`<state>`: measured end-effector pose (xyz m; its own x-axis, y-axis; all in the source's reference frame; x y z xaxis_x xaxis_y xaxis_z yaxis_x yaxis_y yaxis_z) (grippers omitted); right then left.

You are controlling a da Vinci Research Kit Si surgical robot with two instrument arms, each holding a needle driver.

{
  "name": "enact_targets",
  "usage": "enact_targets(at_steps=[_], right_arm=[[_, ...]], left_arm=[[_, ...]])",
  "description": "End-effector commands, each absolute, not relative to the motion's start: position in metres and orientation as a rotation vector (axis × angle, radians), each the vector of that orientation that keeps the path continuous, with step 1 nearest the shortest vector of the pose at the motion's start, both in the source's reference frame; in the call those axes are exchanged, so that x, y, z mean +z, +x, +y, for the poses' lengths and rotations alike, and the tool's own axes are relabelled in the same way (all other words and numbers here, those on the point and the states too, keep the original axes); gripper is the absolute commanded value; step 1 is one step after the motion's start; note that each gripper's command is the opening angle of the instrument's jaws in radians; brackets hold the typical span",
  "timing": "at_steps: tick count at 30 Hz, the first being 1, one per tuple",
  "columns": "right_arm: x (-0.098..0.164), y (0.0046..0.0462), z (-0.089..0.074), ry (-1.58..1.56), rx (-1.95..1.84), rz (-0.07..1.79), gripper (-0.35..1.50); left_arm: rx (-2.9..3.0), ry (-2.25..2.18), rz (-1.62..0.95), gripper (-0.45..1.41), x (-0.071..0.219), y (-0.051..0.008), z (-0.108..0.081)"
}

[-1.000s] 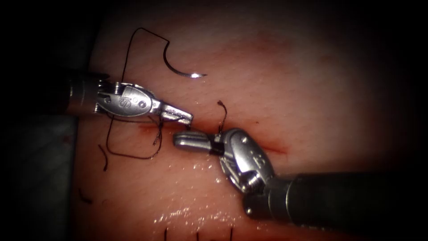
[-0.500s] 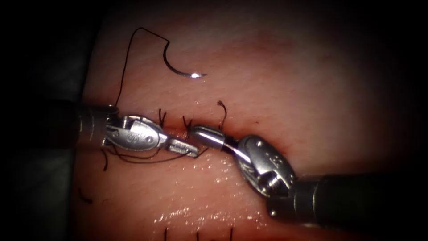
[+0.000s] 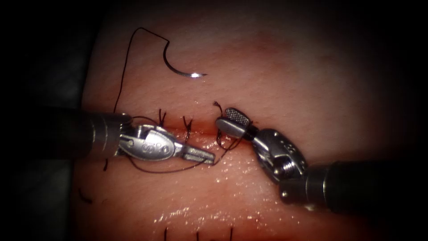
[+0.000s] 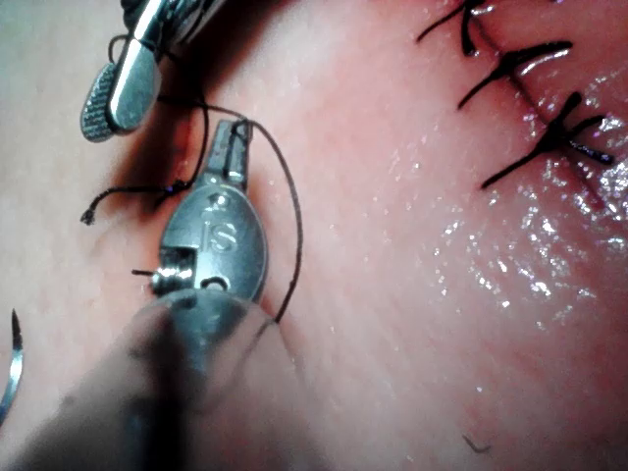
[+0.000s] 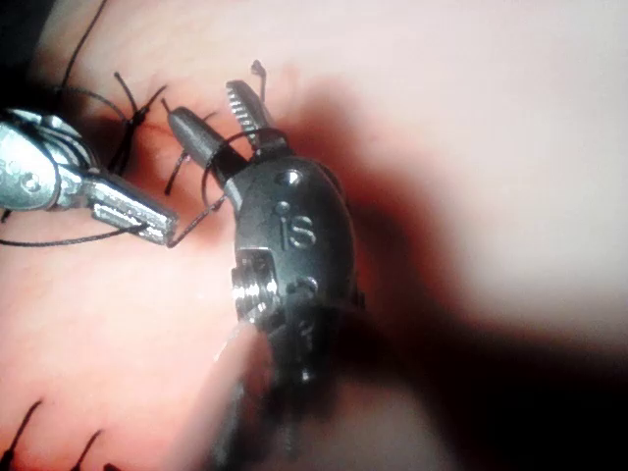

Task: Wound Closure
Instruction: Grab the suture tail with the right hand.

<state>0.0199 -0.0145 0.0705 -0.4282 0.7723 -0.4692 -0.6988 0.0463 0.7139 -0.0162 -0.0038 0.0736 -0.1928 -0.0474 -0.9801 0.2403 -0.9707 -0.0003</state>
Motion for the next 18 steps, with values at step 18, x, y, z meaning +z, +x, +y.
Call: enact_targets(at_steps=[18], right_arm=[[0.0744, 0.0221, -0.0118, 0.348, 1.729, 1.069, 0.93]], left_arm=[[-2.311, 1.849, 0.216, -0.45, 0.0748, -0.017, -0.0037]])
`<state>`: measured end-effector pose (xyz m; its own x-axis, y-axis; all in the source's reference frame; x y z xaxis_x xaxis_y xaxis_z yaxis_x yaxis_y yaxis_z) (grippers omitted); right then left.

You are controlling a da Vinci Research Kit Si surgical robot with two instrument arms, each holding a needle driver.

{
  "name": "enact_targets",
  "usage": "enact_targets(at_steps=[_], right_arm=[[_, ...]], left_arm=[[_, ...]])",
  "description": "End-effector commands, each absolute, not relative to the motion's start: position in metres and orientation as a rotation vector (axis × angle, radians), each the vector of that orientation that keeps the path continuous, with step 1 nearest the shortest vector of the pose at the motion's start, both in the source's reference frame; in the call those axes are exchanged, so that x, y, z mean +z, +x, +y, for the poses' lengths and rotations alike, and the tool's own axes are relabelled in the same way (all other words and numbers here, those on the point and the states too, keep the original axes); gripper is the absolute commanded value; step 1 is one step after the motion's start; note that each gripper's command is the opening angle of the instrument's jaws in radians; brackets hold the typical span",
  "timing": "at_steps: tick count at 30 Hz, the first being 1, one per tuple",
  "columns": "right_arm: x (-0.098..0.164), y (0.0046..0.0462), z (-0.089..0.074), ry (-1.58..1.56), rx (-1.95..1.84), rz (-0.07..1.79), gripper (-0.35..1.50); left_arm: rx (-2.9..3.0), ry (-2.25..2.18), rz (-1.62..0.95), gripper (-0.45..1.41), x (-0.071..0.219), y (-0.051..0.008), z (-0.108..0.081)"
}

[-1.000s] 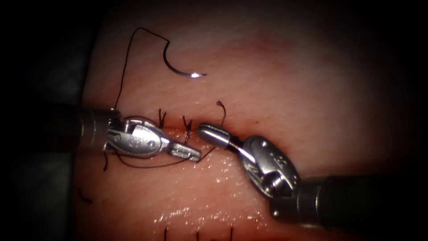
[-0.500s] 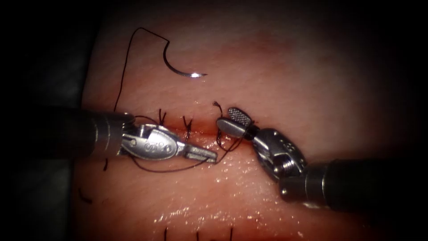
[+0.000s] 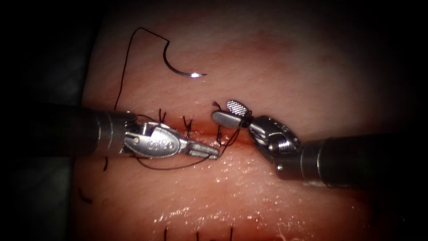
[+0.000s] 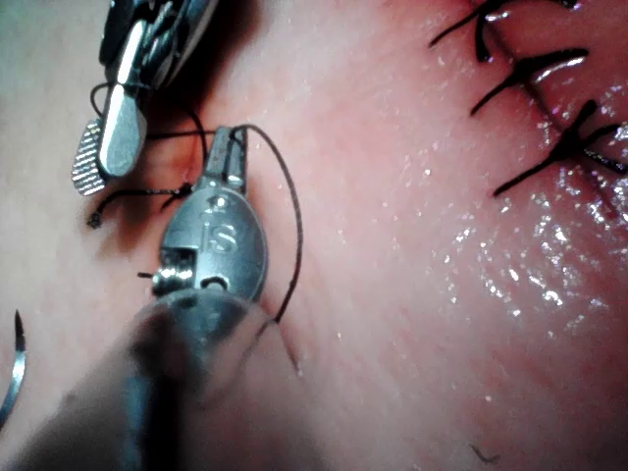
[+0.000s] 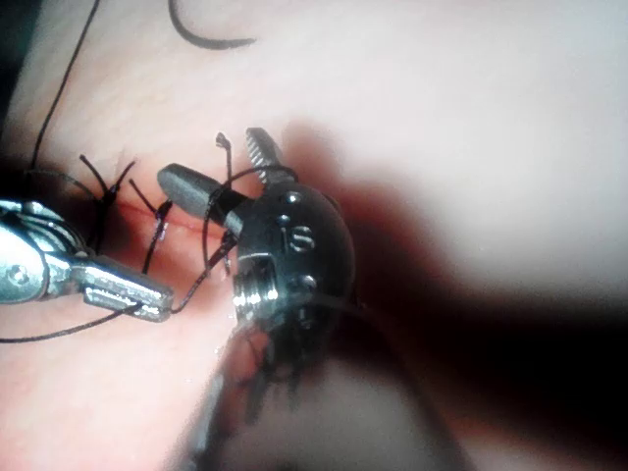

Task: Wound Closure
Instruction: Grab the suture tail with the right hand, then tighten the suture by pulling down with the right grasper and up with the left grasper.

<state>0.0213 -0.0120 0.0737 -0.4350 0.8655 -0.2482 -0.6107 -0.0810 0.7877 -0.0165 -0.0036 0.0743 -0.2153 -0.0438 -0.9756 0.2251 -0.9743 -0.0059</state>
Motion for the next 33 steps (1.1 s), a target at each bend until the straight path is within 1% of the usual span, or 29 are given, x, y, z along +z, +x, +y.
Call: enact_targets(at_steps=[1, 5, 7, 14, 17, 18, 19, 21, 22, 23, 24, 25, 26, 27, 28, 33], right_arm=[[0.0745, 0.0223, -0.0116, 0.358, 1.729, 1.065, 0.93], [0.0747, 0.0226, -0.0114, 0.371, 1.72, 1.058, 0.94], [0.0747, 0.0229, -0.0112, 0.396, 1.718, 1.041, 0.88], [0.0749, 0.0236, -0.0112, 0.422, 1.711, 1.005, 0.84], [0.075, 0.0237, -0.0111, 0.429, 1.706, 0.987, 0.79], [0.0751, 0.0237, -0.0109, 0.428, 1.708, 0.987, 0.74], [0.0751, 0.0237, -0.0108, 0.427, 1.709, 0.986, 0.74], [0.0751, 0.0237, -0.0107, 0.426, 1.71, 0.985, 0.64], [0.0751, 0.0237, -0.0106, 0.425, 1.712, 0.984, 0.56], [0.0751, 0.0237, -0.0106, 0.425, 1.712, 0.984, 0.56], [0.0751, 0.0237, -0.0106, 0.424, 1.713, 0.984, 0.47], [0.0751, 0.0237, -0.0106, 0.421, 1.715, 0.982, 0.14], [0.0751, 0.0237, -0.0106, 0.42, 1.716, 0.982, 0.02], [0.0751, 0.0237, -0.0106, 0.417, 1.718, 0.981, -0.2], [0.0751, 0.0237, -0.0107, 0.416, 1.719, 0.981, -0.35], [0.0752, 0.0238, -0.0111, 0.455, 1.691, 0.922, -0.35]], left_arm=[[-2.311, 1.848, 0.216, -0.45, 0.0748, -0.017, -0.0037], [-2.311, 1.847, 0.215, -0.45, 0.0748, -0.017, -0.0038], [-2.312, 1.846, 0.214, -0.45, 0.0749, -0.017, -0.0038], [-2.313, 1.847, 0.209, -0.45, 0.075, -0.0171, -0.004], [-2.313, 1.846, 0.209, -0.45, 0.075, -0.017, -0.0041], [-2.312, 1.846, 0.209, -0.45, 0.075, -0.017, -0.0041], [-2.313, 1.846, 0.209, -0.45, 0.075, -0.017, -0.0041], [-2.312, 1.846, 0.209, -0.45, 0.075, -0.017, -0.0042], [-2.312, 1.846, 0.209, -0.45, 0.075, -0.017, -0.0042], [-2.312, 1.846, 0.209, -0.45, 0.075, -0.017, -0.0042], [-2.312, 1.846, 0.209, -0.45, 0.075, -0.0169, -0.0042], [-2.312, 1.845, 0.209, -0.45, 0.075, -0.0169, -0.0042], [-2.312, 1.845, 0.209, -0.45, 0.075, -0.0169, -0.0042], [-2.312, 1.845, 0.209, -0.45, 0.075, -0.0169, -0.0042], [-2.311, 1.845, 0.209, -0.45, 0.075, -0.0169, -0.0042], [-2.313, 1.845, 0.212, -0.45, 0.0749, -0.0165, -0.004]])
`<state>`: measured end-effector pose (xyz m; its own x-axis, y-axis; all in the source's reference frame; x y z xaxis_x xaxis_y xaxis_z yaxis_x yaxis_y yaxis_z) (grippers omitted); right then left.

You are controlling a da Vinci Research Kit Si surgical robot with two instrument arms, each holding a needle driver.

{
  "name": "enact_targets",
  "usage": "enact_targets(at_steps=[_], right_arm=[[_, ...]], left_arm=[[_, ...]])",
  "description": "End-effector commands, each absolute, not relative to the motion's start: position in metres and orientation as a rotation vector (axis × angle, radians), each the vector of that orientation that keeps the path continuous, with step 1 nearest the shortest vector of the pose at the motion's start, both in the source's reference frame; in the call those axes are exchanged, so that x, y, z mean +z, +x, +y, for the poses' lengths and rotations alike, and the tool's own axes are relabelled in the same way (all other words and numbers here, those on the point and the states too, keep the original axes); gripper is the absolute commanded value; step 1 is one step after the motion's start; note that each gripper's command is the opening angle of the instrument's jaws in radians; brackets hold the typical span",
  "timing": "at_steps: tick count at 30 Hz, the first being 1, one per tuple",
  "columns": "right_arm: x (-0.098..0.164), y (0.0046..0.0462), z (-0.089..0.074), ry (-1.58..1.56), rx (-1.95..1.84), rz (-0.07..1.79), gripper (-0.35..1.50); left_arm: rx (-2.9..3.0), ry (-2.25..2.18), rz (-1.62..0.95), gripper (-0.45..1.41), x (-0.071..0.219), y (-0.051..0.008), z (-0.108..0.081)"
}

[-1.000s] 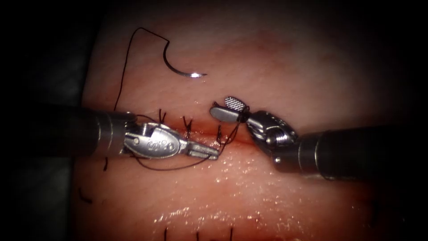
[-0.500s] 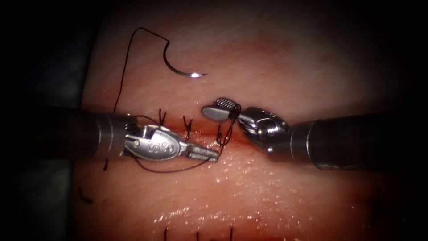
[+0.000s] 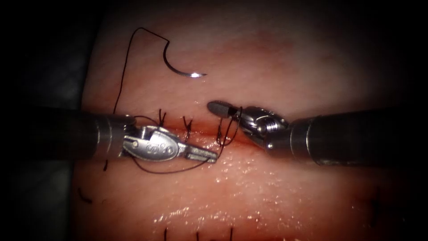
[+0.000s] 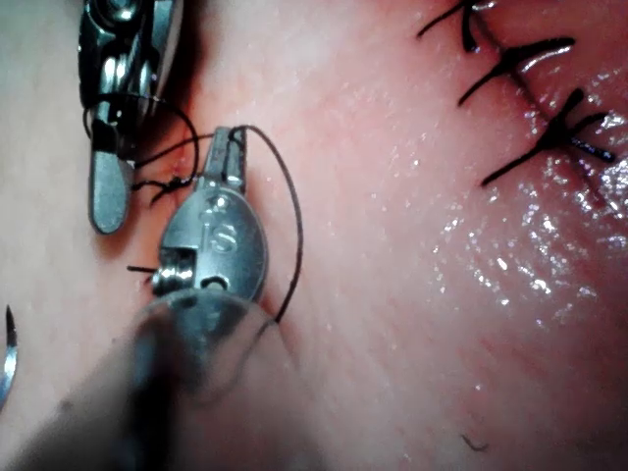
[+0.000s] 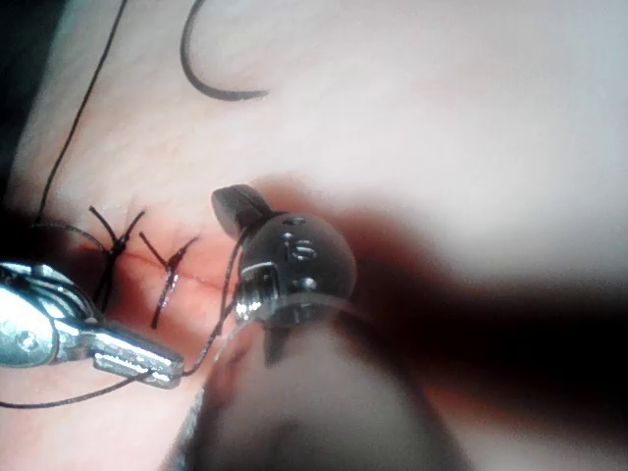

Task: Wound Closure
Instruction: Tighten the suture by pulling down with the right grasper and up with the left grasper.

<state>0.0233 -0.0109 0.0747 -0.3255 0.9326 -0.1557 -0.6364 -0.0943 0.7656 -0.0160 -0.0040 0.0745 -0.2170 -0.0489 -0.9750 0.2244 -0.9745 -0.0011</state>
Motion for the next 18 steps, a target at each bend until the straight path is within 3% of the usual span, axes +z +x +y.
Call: enact_targets(at_steps=[1, 18], right_arm=[[0.0752, 0.0238, -0.0111, 0.455, 1.691, 0.922, -0.35], [0.0736, 0.0227, -0.0132, 0.402, 1.661, 1.068, -0.35]], left_arm=[[-2.313, 1.845, 0.212, -0.45, 0.0749, -0.0165, -0.004], [-2.516, 1.854, 0.19, -0.45, 0.0752, -0.0128, 0.0053]])
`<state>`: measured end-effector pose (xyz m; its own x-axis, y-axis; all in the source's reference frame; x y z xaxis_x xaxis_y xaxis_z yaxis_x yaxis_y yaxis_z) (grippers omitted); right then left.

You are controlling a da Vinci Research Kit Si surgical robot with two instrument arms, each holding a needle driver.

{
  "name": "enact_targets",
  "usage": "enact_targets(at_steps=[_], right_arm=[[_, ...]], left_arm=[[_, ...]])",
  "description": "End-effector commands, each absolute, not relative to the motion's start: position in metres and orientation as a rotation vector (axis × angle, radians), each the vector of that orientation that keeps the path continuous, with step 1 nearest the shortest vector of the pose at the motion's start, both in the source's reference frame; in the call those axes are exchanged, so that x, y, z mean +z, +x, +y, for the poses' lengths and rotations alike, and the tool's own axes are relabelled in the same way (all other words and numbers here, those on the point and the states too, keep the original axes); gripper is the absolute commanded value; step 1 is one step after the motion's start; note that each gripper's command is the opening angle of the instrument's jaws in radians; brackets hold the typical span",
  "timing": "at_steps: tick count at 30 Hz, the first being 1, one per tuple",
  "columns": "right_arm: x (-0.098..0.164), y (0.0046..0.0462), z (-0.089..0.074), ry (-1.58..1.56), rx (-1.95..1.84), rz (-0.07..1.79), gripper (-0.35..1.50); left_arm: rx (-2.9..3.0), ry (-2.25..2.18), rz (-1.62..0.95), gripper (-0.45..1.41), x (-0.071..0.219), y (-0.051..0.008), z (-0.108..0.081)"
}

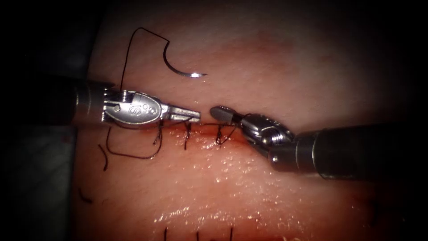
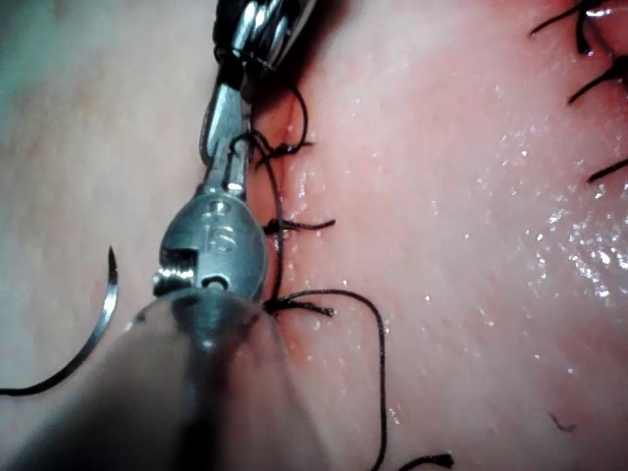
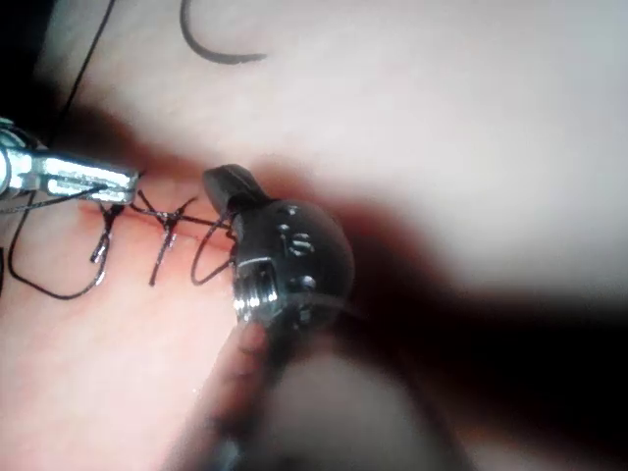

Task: Wound Closure
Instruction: Tighten the suture by pulling down with the right grasper and up with the left grasper.

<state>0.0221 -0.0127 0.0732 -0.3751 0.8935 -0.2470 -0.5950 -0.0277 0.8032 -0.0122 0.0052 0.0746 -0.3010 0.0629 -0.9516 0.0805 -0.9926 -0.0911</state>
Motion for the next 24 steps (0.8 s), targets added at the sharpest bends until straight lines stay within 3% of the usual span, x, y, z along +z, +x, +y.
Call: enact_targets(at_steps=[1, 24], right_arm=[[0.073, 0.0227, -0.013, 0.387, 1.657, 1.079, -0.35], [0.071, 0.0229, -0.018, 0.323, 1.588, 1.117, -0.35]], left_arm=[[-2.531, 1.854, 0.184, -0.45, 0.076, -0.0127, 0.006], [-2.762, 1.912, -0.047, -0.45, 0.087, -0.0152, 0.021]])
